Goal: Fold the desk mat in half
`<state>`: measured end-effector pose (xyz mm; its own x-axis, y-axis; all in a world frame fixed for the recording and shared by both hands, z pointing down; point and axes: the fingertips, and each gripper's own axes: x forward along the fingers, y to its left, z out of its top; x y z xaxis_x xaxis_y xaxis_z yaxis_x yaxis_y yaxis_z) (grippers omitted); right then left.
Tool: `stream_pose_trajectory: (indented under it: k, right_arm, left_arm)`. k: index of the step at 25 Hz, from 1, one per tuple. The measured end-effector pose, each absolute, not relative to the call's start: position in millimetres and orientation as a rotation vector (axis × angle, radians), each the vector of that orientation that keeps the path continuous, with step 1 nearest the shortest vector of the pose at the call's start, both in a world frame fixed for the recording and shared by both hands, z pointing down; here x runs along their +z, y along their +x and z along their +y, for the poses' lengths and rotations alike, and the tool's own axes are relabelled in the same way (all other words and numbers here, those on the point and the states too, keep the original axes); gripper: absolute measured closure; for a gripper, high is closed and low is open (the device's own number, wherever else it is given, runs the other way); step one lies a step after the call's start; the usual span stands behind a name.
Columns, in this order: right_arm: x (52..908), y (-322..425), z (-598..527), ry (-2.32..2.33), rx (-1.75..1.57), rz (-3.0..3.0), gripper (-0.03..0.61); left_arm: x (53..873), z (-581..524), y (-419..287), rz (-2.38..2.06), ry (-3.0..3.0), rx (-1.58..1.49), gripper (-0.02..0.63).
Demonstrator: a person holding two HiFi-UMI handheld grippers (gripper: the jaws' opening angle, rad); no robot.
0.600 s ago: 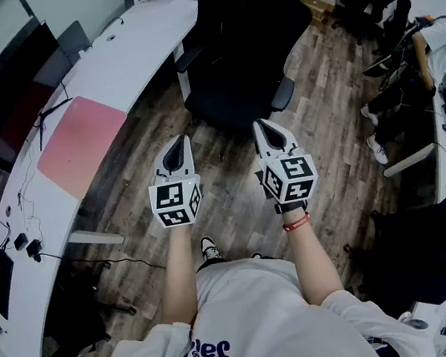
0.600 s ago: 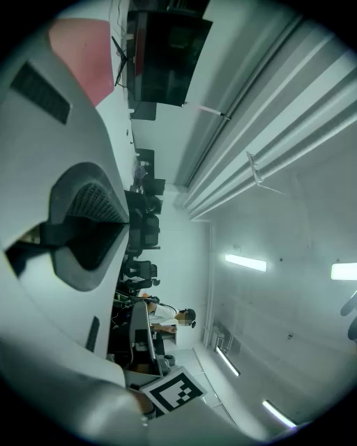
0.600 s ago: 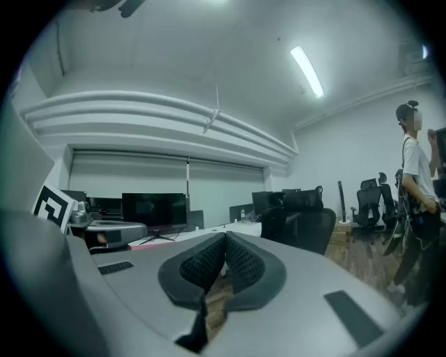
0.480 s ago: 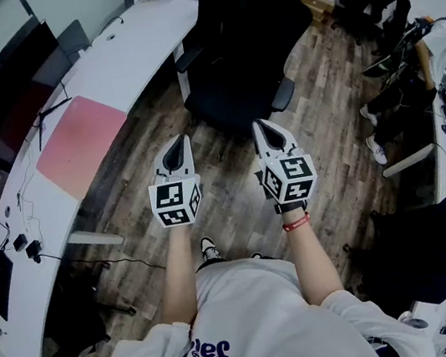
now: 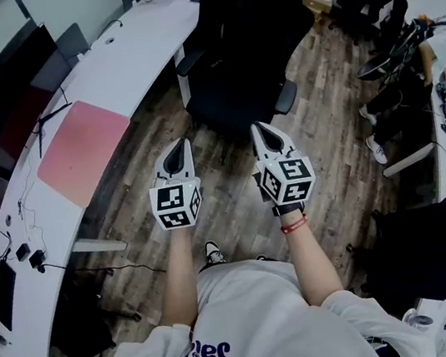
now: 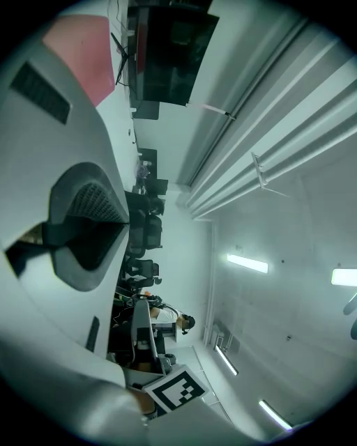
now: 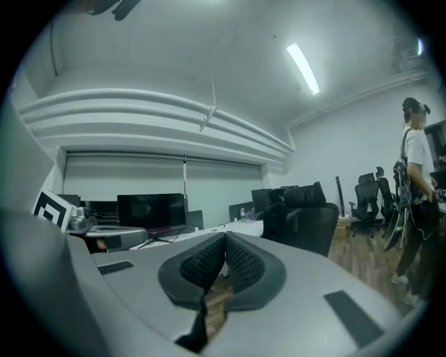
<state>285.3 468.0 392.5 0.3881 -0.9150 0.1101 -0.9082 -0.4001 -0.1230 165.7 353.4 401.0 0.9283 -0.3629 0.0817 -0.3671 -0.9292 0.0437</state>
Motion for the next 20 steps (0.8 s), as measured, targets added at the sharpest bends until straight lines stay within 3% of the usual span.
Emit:
stream_pose_trajectory:
  k: [10, 20]
  right_arm:
    - [397.5, 261.7, 397.4, -2.515, -0.284, 1.786, 0.563]
    - [396.9, 197.4, 304.0, -2.414, -0.282, 1.982, 0.569]
  left_arm:
    - [413.1, 297.2, 146.5, -0.618, 2.986, 0.137, 0.594]
    - [419.8, 217.3, 78.2, -0.838, 2.918, 0.137, 0.594]
